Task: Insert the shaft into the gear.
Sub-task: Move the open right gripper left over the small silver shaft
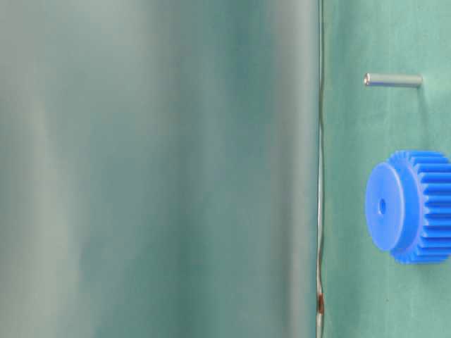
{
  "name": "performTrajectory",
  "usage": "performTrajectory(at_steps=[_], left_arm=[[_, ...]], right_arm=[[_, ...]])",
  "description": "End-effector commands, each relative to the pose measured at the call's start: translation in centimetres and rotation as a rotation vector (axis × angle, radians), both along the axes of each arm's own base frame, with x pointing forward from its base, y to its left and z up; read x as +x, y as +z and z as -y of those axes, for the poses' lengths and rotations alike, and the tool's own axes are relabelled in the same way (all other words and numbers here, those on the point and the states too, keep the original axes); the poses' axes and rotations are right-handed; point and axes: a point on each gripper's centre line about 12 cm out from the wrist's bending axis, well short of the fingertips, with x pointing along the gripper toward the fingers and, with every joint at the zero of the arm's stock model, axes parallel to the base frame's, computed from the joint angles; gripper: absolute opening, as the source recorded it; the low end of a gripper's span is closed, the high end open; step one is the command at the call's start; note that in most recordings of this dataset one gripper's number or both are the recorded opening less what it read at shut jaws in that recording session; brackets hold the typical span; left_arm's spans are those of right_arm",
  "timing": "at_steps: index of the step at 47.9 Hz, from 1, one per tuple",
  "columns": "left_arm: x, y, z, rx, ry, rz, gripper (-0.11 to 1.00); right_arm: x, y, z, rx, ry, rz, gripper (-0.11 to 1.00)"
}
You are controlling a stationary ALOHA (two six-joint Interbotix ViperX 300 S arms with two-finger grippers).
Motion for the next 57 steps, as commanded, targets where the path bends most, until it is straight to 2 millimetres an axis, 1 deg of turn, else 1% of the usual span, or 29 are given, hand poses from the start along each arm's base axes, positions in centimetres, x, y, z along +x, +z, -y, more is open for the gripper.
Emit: performTrajectory(at_steps=[1, 5, 13, 22, 30, 32, 35, 39, 41, 42, 47, 49, 51, 53, 57], left_arm=[[0.3, 1.1, 0.0, 0.001, -0.003, -0.002, 0.00], [0.5, 1.1, 0.0, -0.006, -0.003, -0.034, 0.00], [0.5, 1.2, 0.0, -0.009, -0.003, -0.037, 0.00], [0.5, 1.1, 0.0, -0.008, -0.003, -0.040, 0.00], [0.5, 1.1, 0.0, -0.005, -0.003, -0.040, 0.00], [0.5, 1.2, 0.0, -0.005, -0.003, -0.038, 0.00], [0.5, 1.1, 0.0, -0.005, -0.003, -0.040, 0.00], [0.5, 1.1, 0.0, -0.005, -0.003, -0.040, 0.00], [0.5, 1.1, 0.0, -0.005, -0.003, -0.040, 0.00], [0.5, 1.1, 0.0, -0.005, -0.003, -0.040, 0.00], [0.5, 1.1, 0.0, -0.005, -0.003, -0.040, 0.00], [0.5, 1.1, 0.0, -0.005, -0.003, -0.041, 0.00], [0.6, 1.0, 0.0, -0.005, -0.003, -0.045, 0.00], [0.6, 1.0, 0.0, -0.005, -0.003, -0.045, 0.00], [0.6, 1.0, 0.0, -0.005, -0.003, -0.049, 0.00]], right_arm=[[0.1, 0.3, 0.0, -0.012, 0.000, 0.006, 0.02], [0.3, 0.4, 0.0, -0.012, 0.000, -0.017, 0.02], [0.4, 0.3, 0.0, -0.008, 0.000, -0.066, 0.02], [0.8, 0.3, 0.0, -0.012, -0.001, -0.078, 0.02], [2.0, -0.3, 0.8, -0.005, -0.037, -0.118, 0.03], [2.4, -0.6, 1.1, -0.001, -0.051, -0.129, 0.05], [3.1, -1.1, 1.6, 0.002, -0.069, -0.149, 0.12], [4.0, -2.1, 2.4, 0.009, -0.102, -0.179, 0.27], [4.6, -3.0, 3.0, 0.018, -0.121, -0.203, 0.38], [4.9, -3.3, 3.2, 0.023, -0.130, -0.214, 0.46], [6.4, -4.8, 4.0, 0.036, -0.153, -0.270, 0.77], [7.1, -5.4, 4.2, 0.039, -0.157, -0.294, 0.87], [7.8, -6.1, 4.5, 0.042, -0.162, -0.326, 0.95], [8.4, -6.9, 4.6, 0.044, -0.165, -0.354, 0.96], [9.4, -8.1, 5.1, 0.053, -0.177, -0.396, 0.93]])
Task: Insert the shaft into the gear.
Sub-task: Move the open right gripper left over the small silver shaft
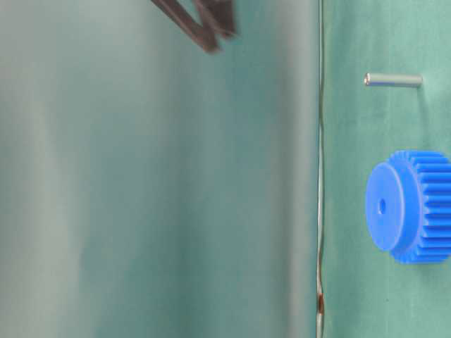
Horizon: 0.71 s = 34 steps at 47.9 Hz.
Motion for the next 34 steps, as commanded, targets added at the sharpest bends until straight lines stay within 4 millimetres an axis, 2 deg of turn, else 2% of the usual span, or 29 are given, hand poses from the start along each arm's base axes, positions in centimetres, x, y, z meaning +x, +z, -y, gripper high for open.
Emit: performTrajectory(at_steps=[1, 8, 17, 34], left_arm=[[0.3, 0.8, 0.0, 0.005, -0.001, 0.017, 0.00], [0.4, 0.7, 0.0, 0.005, -0.001, 0.014, 0.00], [0.4, 0.7, 0.0, 0.005, -0.001, 0.012, 0.00], [0.3, 0.6, 0.0, 0.006, -0.001, 0.011, 0.00]], right_arm=[[1.4, -0.3, 0.7, 0.010, -0.022, -0.005, 0.93], [2.5, -3.1, 1.9, 0.042, -0.067, -0.069, 0.93], [3.3, -5.7, 2.7, 0.065, -0.096, -0.137, 0.93], [3.5, -8.4, 3.0, 0.103, -0.126, -0.214, 0.92]])
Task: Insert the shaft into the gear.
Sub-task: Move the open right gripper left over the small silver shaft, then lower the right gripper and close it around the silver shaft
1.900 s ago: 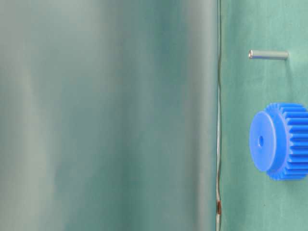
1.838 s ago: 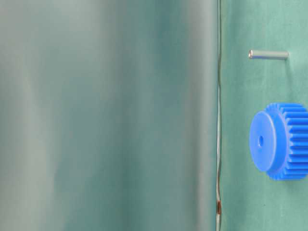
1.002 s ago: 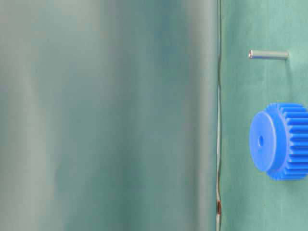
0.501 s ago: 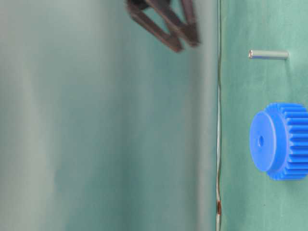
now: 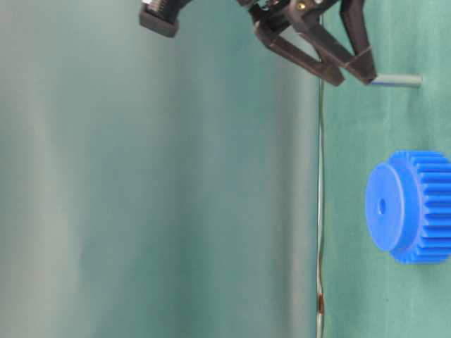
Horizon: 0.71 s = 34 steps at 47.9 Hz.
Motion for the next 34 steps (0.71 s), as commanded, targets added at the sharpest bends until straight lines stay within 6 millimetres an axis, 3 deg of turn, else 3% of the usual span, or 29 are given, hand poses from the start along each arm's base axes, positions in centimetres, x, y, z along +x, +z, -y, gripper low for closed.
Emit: performTrajectory(at_steps=[1, 14, 28, 34], left_arm=[[0.2, 0.8, 0.0, 0.004, -0.001, 0.018, 0.00], [0.2, 0.8, 0.0, 0.001, -0.001, 0.018, 0.00], [0.2, 0.9, 0.0, 0.000, -0.001, 0.021, 0.00], [0.2, 0.9, 0.0, 0.000, -0.001, 0.021, 0.00]], right_arm=[[0.6, 0.5, 0.3, 0.000, -0.013, 0.025, 0.92], [1.0, -0.3, 0.5, 0.008, -0.019, 0.006, 0.89], [0.9, -0.7, 0.4, 0.015, -0.011, -0.033, 0.19], [0.8, -0.8, 0.3, 0.017, -0.010, -0.040, 0.17]])
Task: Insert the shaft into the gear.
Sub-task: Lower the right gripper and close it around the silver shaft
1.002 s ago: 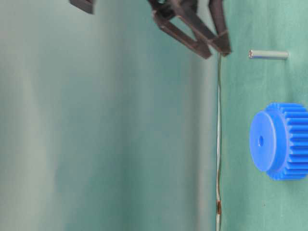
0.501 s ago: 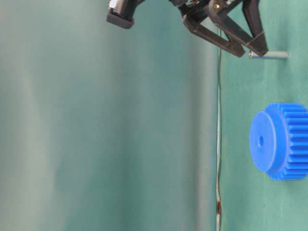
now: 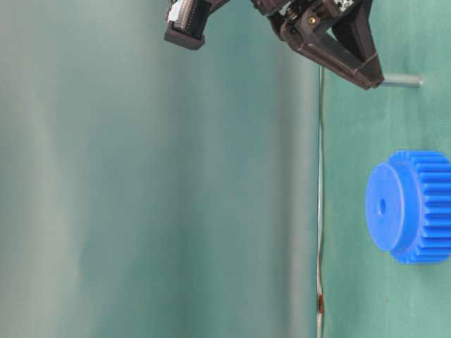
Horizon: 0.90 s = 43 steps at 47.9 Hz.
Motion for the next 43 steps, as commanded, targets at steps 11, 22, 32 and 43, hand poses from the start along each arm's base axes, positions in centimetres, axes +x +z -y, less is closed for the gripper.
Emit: performTrajectory(at_steps=[11, 22, 32, 43], left_arm=[[0.2, 0.9, 0.0, 0.001, -0.001, 0.021, 0.00], [0.1, 1.0, 0.0, 0.003, -0.001, 0.026, 0.00], [0.1, 1.1, 0.0, 0.001, -0.001, 0.029, 0.00], [0.1, 1.1, 0.0, 0.001, -0.001, 0.029, 0.00]], right_arm=[[0.8, 1.2, 0.2, -0.005, -0.003, 0.035, 0.16], [1.3, 5.1, 0.2, -0.001, 0.006, 0.068, 0.17], [1.5, 8.1, 0.0, 0.016, 0.018, 0.049, 0.17], [1.6, 8.1, -0.1, 0.026, 0.022, 0.028, 0.17]])
